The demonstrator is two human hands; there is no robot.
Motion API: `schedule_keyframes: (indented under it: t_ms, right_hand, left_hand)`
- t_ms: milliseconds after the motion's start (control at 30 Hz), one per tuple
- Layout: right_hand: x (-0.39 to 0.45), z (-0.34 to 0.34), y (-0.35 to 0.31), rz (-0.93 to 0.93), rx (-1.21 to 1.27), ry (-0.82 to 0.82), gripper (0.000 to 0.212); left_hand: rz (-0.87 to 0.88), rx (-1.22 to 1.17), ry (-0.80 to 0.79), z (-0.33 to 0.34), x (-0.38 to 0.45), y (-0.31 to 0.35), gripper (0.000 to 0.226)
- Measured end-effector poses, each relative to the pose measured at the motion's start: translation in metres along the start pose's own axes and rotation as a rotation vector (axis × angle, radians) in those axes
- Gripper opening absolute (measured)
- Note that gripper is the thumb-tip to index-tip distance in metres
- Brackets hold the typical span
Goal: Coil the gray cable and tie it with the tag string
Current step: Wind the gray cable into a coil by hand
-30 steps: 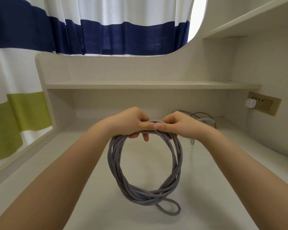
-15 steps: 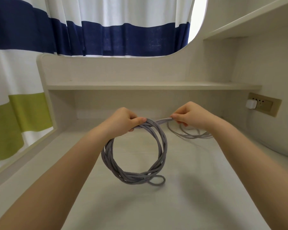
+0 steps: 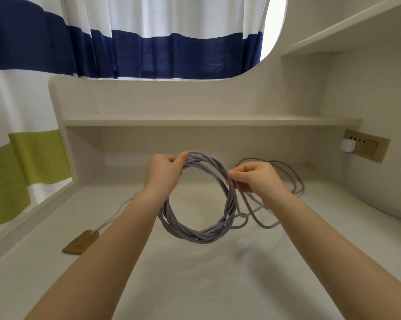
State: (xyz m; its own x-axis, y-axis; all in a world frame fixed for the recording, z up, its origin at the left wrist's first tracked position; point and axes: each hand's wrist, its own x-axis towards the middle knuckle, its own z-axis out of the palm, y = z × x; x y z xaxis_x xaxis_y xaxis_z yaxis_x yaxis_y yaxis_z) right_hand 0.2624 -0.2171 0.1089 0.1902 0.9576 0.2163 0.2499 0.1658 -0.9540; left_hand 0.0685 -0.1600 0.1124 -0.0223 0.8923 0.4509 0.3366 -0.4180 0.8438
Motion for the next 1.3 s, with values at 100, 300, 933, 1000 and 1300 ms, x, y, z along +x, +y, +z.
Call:
schedule_keyframes:
  t_ms: [100,300,933,1000,1300]
  right_hand:
    - [0.003,-0.004,0.005,-0.012,-0.041,-0.058,0.011]
    - [0.007,-0.019,0.0,-0.078,0.073,-0.269,0.02]
    - [0.016,-0.011,0.007,-0.062,0.254,-0.57,0.017]
    - [0.018,-0.01,0.007,-0.081,0.282,-0.505,0.015]
    - [0.017,-0.006,-0.007,-0.173,0.252,-0.348,0.018]
  left_hand:
    - [0.044,-0.097,-0.017,0.001,-0.004,-0.002,0.048]
    - [0.193,-0.276,-0.148,-0.015,-0.008,0.011,0.042]
    - [0.15,-0.413,-0.081,-0.019,-0.012,0.018,0.04]
    - [0.064,-0.406,-0.045,-0.015,-0.011,0.015,0.043]
    - [-0.109,-0.287,-0.271,-0.029,-0.016,0.001,0.044]
